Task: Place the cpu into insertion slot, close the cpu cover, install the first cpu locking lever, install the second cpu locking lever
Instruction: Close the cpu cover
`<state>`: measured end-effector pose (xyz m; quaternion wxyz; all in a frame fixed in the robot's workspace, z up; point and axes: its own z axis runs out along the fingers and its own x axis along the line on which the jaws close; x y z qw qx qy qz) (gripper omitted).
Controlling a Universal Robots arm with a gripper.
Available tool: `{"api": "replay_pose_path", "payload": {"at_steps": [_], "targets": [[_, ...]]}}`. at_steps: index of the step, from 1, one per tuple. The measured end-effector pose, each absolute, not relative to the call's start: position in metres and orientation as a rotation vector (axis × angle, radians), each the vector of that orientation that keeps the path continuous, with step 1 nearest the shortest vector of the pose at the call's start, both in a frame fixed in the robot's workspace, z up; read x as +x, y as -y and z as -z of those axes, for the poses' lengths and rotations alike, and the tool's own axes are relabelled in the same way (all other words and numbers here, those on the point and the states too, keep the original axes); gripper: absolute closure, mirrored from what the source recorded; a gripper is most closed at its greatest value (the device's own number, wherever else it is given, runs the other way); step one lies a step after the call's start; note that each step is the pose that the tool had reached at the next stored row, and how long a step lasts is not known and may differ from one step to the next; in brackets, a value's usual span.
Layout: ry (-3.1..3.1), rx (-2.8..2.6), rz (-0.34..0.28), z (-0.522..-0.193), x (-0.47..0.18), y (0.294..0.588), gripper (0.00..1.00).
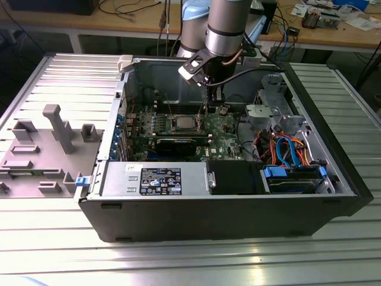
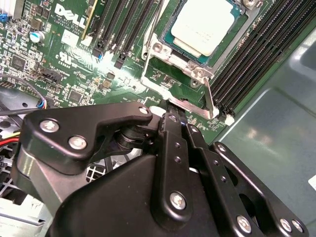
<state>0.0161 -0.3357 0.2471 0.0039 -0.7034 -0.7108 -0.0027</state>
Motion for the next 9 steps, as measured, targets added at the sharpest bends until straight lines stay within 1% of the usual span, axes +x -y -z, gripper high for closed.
{"api": "replay_pose_path", "payload": {"at_steps": [7,9], "targets": [[2.227,-2.204,0.008,-0.247,0.015,0.336,0.89],[2.228,-2.204,0.008,-0.245,-0.010,0.336,0.89]]}}
